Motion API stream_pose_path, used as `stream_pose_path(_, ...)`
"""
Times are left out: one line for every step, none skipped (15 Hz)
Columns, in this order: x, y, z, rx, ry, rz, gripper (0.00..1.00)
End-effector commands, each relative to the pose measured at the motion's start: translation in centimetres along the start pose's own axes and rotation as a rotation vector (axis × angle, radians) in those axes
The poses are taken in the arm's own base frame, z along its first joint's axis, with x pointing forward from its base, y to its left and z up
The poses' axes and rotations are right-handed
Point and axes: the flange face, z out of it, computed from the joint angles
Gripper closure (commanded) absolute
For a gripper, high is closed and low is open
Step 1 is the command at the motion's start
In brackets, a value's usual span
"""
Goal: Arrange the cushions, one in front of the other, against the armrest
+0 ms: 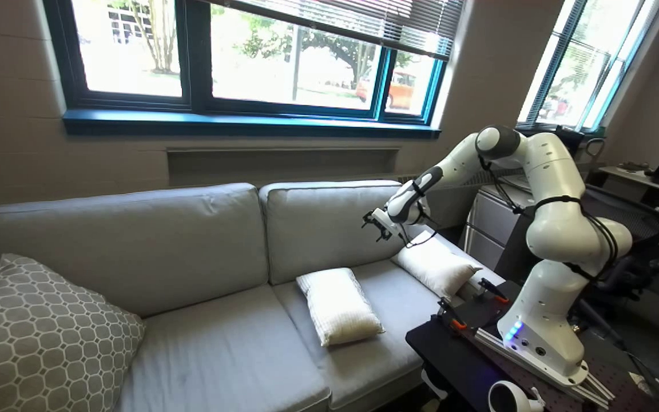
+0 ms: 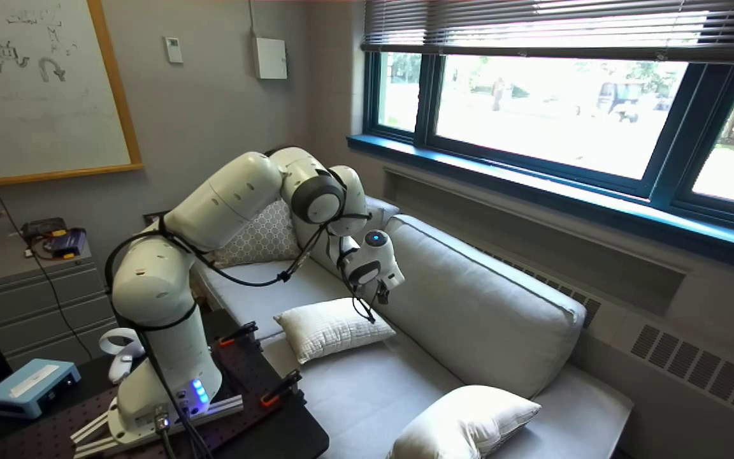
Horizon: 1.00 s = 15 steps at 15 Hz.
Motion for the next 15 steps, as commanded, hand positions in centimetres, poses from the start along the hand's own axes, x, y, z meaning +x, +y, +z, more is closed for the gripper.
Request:
stream_pose_path(-7.2,-4.4,0.6,0.100,-0.172,-0.037,0.00)
stream_pose_path(-9.3,-5.4,0.9,0.118,-0.227,-0.059,0.00)
stream_pose_path(-11.3,-6.2,1.3,0.128,-0.282,-0.087,0.00)
stream_pose_path(-13.1,-6.3,1.8,0.127,-0.337,-0.118,0.00)
stream_pose_path(-14.7,-6.1,2.1,0.118,-0.393,-0.149,0.00)
stream_pose_path(-13.6,-6.4,1.5,0.103,-0.311,-0.115,0.00)
stream_pose_path(-14.9,-6.4,1.9,0.103,-0.348,-0.136,0.00)
stream_pose_path(-15.5,-6.2,2.2,0.104,-0.363,-0.145,0.00)
stream_pose_path(-15.6,-6.1,2.3,0.105,-0.368,-0.148,0.00)
stream_pose_path(-15.4,-5.9,2.4,0.105,-0.369,-0.148,0.00)
stream_pose_path(-14.2,-5.0,2.0,0.086,-0.342,-0.147,0.00)
stream_pose_path(-13.2,-4.0,1.7,0.067,-0.325,-0.160,0.00)
stream_pose_path(-12.5,-3.2,1.8,0.046,-0.308,-0.179,0.00)
stream_pose_path(-11.5,-2.0,1.9,0.016,-0.292,-0.203,0.00)
stream_pose_path(-10.6,-1.0,2.1,-0.014,-0.274,-0.229,0.00)
